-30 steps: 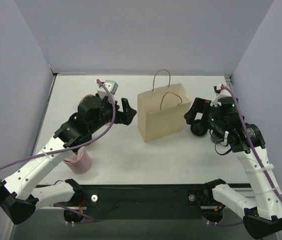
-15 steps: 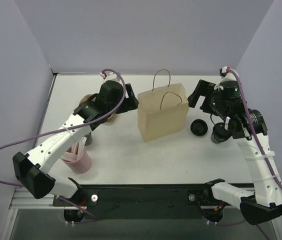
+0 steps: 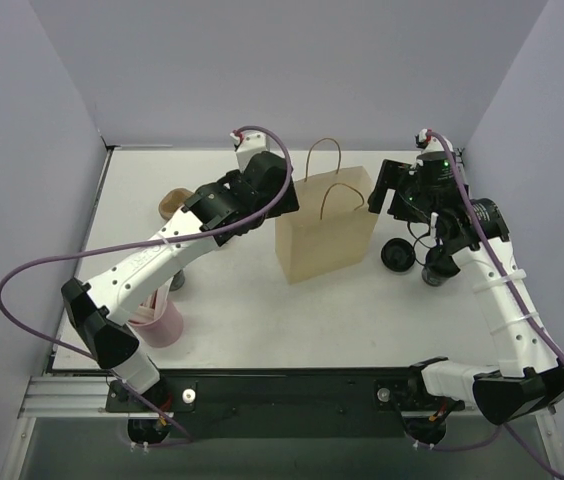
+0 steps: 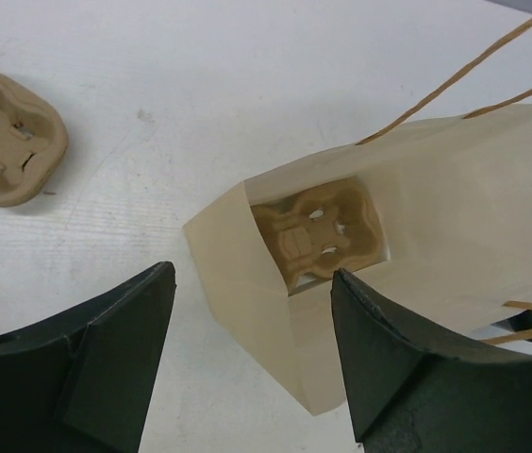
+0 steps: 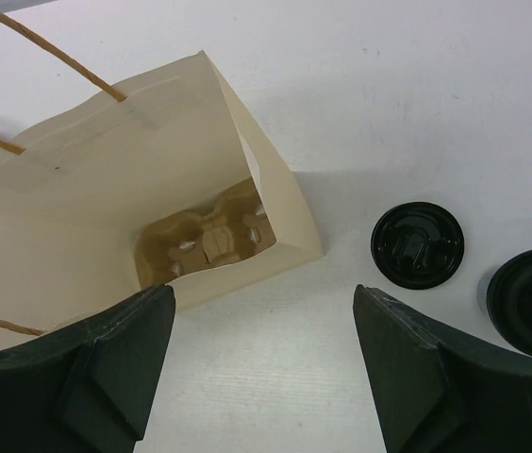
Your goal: Pack the takeout coffee
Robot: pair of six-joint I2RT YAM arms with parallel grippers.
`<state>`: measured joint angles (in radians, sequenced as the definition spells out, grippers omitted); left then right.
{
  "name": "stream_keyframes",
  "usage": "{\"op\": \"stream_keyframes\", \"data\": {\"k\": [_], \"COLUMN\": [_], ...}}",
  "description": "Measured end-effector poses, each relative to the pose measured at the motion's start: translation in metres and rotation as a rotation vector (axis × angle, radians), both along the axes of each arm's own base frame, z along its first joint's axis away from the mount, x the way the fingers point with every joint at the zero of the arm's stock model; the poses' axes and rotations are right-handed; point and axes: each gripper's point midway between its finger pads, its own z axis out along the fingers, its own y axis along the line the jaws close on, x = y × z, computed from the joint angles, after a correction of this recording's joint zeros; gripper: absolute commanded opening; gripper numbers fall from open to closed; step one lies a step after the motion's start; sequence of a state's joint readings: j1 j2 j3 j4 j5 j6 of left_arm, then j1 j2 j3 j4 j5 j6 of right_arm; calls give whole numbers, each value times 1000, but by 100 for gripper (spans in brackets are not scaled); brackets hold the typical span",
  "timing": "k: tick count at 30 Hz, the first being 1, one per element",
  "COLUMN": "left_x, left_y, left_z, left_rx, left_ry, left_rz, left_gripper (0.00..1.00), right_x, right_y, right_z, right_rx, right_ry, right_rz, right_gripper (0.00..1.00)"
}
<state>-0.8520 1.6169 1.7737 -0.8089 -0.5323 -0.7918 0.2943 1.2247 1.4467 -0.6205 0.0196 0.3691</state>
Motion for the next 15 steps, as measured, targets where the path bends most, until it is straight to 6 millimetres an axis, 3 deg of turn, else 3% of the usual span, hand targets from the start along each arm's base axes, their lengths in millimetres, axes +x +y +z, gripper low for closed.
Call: {"op": "stream_keyframes", "data": {"k": [6, 7, 8, 11, 12, 15], "left_x": [-4, -5, -6, -6, -5, -2], "left_y": [8, 9, 10, 10, 10, 6], "left_z": [-23, -26, -30, -33, -33, -33], "left_rx": [107, 117, 132, 157, 166, 196], "left_ry": [72, 81, 91, 93, 87, 59], "left_rz": [60, 68, 71, 59, 49, -14], "left_gripper": [61, 54, 39, 22, 10, 0], "right_x": [-1, -1, -1, -1, -1, 0], "right_y": [1, 1, 1, 2, 2, 2], "right_z": [2, 2, 3, 4, 6, 16], "right_rx": [4, 4, 5, 6, 8, 22], "right_ry": [-8, -8, -9, -12, -16, -38], "right_rz": [8, 9, 10, 11, 10, 5], "right_gripper": [75, 74, 73, 71, 71, 70]}}
